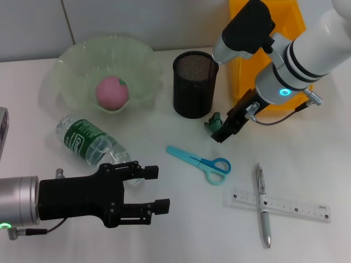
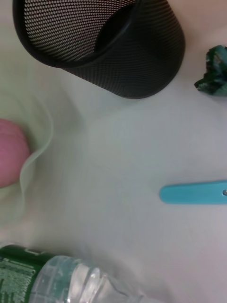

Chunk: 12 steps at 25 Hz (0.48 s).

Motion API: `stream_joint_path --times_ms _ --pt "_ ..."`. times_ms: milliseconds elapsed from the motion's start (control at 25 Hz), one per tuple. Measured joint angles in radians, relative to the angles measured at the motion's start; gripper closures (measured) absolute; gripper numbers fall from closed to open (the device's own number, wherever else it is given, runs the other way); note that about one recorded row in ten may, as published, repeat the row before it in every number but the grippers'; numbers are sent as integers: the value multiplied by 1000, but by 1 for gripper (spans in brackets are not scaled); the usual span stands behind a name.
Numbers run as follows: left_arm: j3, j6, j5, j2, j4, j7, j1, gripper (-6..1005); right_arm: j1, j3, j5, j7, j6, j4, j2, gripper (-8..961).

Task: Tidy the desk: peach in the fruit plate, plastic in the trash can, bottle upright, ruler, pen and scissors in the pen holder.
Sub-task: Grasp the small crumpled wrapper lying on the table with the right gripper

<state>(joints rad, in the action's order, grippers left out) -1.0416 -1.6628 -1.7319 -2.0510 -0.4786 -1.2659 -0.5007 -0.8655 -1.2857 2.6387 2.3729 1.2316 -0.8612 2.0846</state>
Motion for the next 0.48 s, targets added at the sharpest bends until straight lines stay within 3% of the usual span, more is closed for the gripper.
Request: stream_joint_path --times_ms 480 --pt "0 0 0 0 1 -3 -6 198 -1 -64 -29 -3 -70 41 0 204"
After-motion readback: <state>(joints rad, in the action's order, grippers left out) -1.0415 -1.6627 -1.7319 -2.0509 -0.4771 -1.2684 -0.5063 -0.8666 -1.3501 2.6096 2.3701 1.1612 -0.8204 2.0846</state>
